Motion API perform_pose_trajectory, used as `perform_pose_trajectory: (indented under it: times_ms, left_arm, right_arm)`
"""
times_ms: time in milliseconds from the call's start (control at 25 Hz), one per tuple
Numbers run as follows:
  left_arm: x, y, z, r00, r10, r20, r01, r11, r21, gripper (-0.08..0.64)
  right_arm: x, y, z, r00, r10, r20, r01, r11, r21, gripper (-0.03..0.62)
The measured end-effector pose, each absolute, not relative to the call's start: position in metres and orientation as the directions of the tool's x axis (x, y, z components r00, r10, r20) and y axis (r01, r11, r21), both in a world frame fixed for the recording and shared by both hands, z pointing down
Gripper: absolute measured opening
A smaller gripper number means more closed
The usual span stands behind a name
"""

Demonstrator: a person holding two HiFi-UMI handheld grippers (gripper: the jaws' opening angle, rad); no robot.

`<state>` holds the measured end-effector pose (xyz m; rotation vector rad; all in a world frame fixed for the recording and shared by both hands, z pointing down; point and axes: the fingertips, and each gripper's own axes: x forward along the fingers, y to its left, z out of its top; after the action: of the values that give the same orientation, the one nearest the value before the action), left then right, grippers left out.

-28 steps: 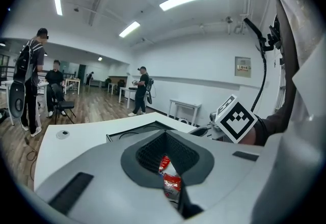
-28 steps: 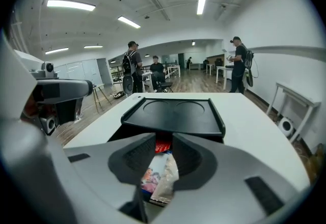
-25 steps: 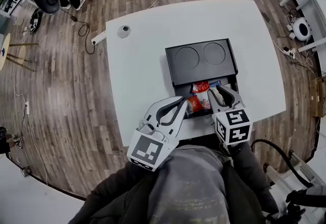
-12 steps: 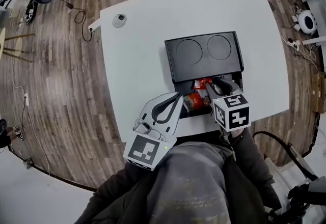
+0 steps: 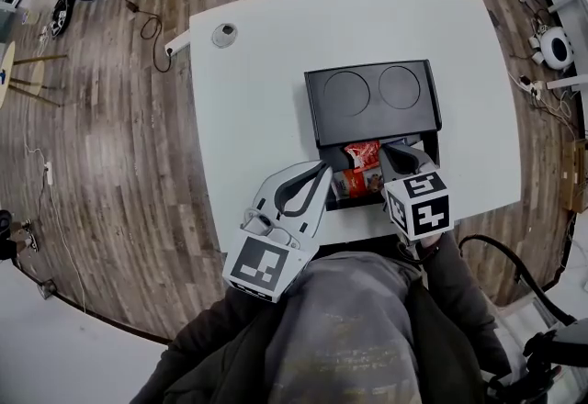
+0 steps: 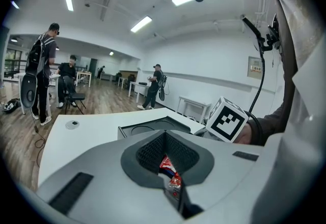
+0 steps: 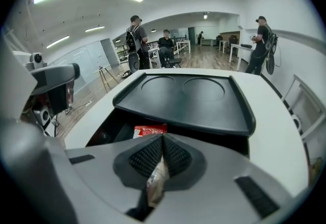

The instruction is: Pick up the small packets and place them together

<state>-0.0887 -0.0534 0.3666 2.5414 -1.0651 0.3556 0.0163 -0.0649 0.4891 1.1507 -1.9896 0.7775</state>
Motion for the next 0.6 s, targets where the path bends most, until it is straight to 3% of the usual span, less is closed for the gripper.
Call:
perform_pose_trajectory:
  times_ms: [600]
  left_arm:
    - [-0.083, -0.048, 0.334, 0.693, -0.671, 0.264, -0.718, -0.677, 0.162, 0.003]
  right_arm:
    - [-0.024, -0.037, 0.41, -0.532, -0.507, 0.678, -0.772, 0.619, -0.143, 0.005]
